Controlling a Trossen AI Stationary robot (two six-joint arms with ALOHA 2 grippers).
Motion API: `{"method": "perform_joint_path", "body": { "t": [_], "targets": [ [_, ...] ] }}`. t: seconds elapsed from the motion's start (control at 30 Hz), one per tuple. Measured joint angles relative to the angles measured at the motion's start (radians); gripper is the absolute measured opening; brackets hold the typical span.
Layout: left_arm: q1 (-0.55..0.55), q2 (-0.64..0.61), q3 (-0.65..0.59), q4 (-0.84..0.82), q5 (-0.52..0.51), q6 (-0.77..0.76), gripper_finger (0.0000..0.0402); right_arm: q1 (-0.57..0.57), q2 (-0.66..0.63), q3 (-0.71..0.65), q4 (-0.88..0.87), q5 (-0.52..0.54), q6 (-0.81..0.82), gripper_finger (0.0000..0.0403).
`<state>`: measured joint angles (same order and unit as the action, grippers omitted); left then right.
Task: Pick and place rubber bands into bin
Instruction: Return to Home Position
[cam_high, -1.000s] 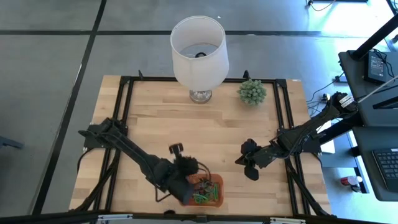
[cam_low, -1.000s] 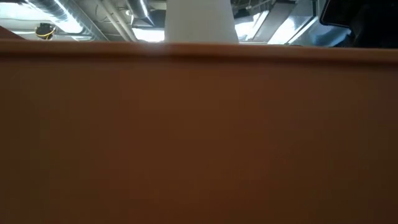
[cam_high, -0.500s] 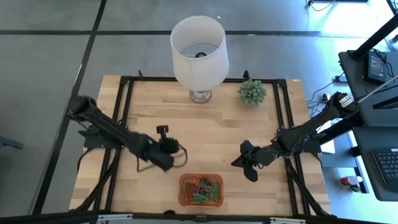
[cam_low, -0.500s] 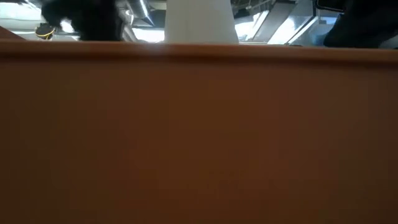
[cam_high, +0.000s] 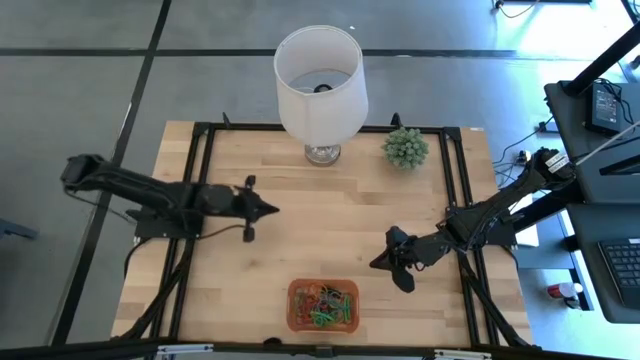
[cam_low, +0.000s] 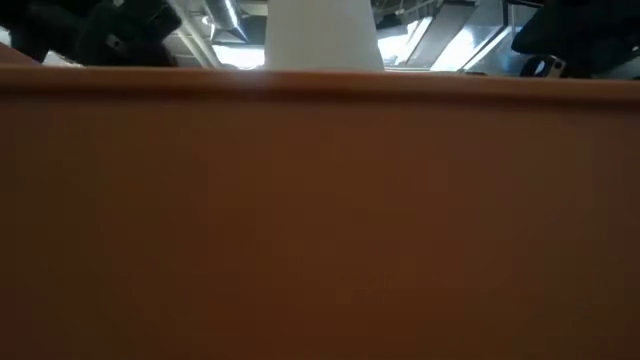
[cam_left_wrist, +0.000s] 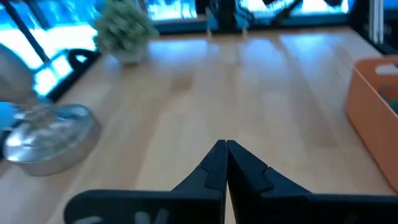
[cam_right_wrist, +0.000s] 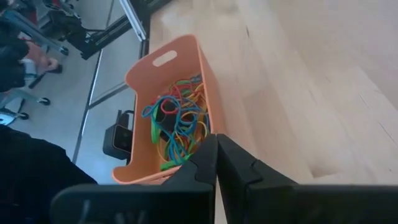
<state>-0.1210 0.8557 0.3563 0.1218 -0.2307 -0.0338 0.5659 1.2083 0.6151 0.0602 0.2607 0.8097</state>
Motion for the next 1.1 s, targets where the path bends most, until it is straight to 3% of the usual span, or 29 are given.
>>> {"method": "perform_joint_path", "body": {
  "t": [0.3, 0.63, 0.9, 1.1],
  "targets": [
    [0.147, -0.310, -0.191, 0.044, 0.113, 0.028, 0.0002, 0.000, 0.000, 0.000, 0.010, 0.000, -0.002, 0.0012],
    [0.242, -0.540, -0.349, 0.120, 0.193, 0.012, 0.0002, 0.000, 0.000, 0.000, 0.010, 0.000, -0.005, 0.0012],
    [0.261, -0.658, -0.349, 0.060, 0.315, -0.006, 0.0002, 0.000, 0.000, 0.000, 0.010, 0.000, -0.006, 0.0012],
    [0.261, -0.707, -0.349, -0.019, 0.328, -0.042, 0.0002, 0.000, 0.000, 0.000, 0.011, 0.000, -0.003, 0.0012]
  ]
}}
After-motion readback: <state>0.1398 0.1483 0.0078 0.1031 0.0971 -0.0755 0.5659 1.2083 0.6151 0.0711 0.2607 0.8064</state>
